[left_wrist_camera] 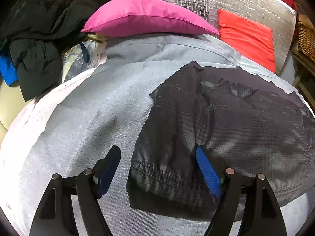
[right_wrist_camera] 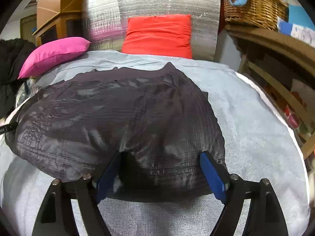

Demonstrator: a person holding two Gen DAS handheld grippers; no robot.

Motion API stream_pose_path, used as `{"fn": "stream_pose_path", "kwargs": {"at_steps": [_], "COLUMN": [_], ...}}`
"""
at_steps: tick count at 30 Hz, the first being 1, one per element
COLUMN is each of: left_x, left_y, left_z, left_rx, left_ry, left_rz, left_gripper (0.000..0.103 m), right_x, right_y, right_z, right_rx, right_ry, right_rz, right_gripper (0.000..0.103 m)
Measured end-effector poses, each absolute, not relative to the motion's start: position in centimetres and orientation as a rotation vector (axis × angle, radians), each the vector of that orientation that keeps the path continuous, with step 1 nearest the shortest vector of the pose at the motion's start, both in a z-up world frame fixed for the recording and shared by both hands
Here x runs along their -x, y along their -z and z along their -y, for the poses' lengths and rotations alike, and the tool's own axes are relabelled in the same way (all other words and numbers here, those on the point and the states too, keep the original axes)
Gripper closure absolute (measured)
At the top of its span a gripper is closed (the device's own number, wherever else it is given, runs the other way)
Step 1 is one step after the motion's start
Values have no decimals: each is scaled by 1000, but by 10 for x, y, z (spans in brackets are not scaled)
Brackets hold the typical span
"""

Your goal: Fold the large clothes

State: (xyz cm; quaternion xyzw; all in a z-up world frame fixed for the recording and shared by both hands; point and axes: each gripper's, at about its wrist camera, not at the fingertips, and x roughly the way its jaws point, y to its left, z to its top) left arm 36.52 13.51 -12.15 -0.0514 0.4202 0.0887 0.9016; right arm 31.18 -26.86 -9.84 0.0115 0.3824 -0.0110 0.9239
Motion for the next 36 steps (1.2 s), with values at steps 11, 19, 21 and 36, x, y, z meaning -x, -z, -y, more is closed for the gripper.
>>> {"fn": "stream_pose_path", "kwargs": {"at_steps": [11, 19, 21, 36], "left_x": [-363, -315, -317, -310], "left_y": [128, 86, 105, 93], "left_z": [-151, -142, -135, -145], "left_rx": [184, 139, 96, 159], "left_ry": [-175, -118, -118, -136], "left_rz": [-902, -772, -828, -821], "left_gripper": [13, 14, 15, 14], "right_x": [-321, -297, -300, -310], "right_y": [109, 51, 57, 64], "right_z": [287, 269, 262, 286], "right_rx": [-149, -158, -148, -243], "right_ry": [31, -57, -79, -65], "right_rz": [-851, -705, -717, -778], "right_gripper": [6, 6, 6, 4]}}
